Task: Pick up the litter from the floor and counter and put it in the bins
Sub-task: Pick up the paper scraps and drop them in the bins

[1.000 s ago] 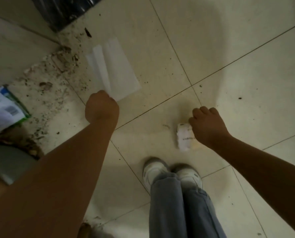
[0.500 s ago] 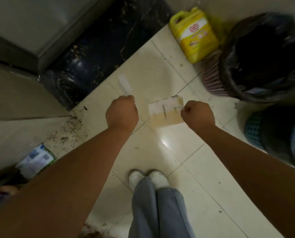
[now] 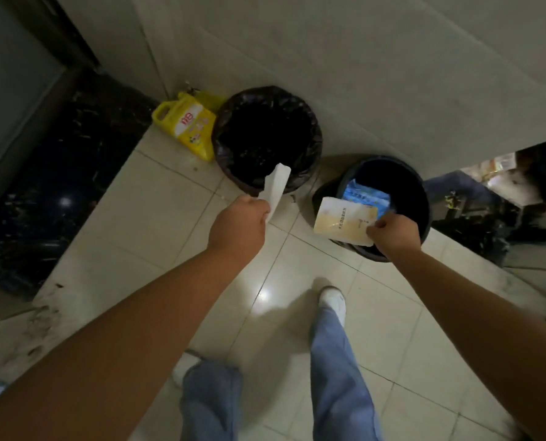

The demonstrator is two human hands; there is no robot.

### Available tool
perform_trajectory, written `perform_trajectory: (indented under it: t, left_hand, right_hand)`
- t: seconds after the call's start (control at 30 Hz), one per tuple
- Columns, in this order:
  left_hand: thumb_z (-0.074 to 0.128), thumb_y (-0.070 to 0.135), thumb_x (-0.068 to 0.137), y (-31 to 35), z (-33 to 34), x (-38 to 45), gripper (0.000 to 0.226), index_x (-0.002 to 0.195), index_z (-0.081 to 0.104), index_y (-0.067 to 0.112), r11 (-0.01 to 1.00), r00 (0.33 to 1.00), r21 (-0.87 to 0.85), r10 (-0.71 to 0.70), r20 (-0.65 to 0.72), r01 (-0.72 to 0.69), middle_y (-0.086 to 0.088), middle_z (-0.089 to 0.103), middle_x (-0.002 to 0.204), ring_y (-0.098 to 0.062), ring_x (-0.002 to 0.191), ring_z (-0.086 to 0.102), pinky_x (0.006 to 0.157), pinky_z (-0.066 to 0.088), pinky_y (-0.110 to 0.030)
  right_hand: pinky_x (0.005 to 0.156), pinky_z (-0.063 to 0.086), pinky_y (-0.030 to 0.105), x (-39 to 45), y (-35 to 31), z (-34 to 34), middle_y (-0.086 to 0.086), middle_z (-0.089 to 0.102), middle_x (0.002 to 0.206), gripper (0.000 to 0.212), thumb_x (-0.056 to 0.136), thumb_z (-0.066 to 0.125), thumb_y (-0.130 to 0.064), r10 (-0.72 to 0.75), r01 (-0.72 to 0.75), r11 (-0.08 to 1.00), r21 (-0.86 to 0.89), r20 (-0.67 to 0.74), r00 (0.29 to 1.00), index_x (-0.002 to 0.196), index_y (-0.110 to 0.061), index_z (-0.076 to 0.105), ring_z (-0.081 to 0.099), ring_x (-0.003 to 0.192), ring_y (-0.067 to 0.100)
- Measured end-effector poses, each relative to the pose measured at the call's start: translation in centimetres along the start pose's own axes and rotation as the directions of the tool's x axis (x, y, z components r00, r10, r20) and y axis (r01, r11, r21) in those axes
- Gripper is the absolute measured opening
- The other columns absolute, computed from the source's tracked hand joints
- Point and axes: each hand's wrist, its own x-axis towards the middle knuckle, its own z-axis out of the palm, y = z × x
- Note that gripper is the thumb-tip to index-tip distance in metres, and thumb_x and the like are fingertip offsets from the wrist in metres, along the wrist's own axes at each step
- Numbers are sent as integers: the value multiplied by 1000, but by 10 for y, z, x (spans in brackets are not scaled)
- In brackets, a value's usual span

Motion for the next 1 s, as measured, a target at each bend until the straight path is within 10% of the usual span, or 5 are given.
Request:
perform_trajectory:
  t: [0.53,0.73,0.9,1.0]
  left_hand:
    - [44,5,97,215,154,120,26,112,64,-2,988,994,-118,-98,49,103,-24,62,111,-33,104,57,86,43,-34]
    - [46,16,98,219,212,151,33,128,51,5,985,912,48,-174,372,168,-18,55,131,-32,121,52,97,44,-36]
    - [41,22,99,211,228,141,40,137,42,8,946,774,292,-287,565,138,-15,45,141,-29,130,45,106,41,-38]
    - [38,22,100,208,215,136,39,137,43,12,918,804,394,-270,530,48,-11,45,142,-27,131,43,107,41,-37]
  right_hand:
    - [69,43,31,153,193,-26,28,69,100,25,87,49,-8,293,-331,898,291,168,941,103,5,63,59,80,31]
    - [87,56,47,185,196,-6,22,63,91,30,91,52,-18,288,-391,852,349,311,906,107,6,59,65,92,41]
    - [56,41,28,178,189,-2,12,55,72,26,94,44,-23,93,-165,973,159,385,918,84,-1,54,53,84,31]
    - [82,48,32,168,182,-11,19,62,112,32,94,46,-23,0,-41,994,98,388,921,116,-1,57,56,109,36]
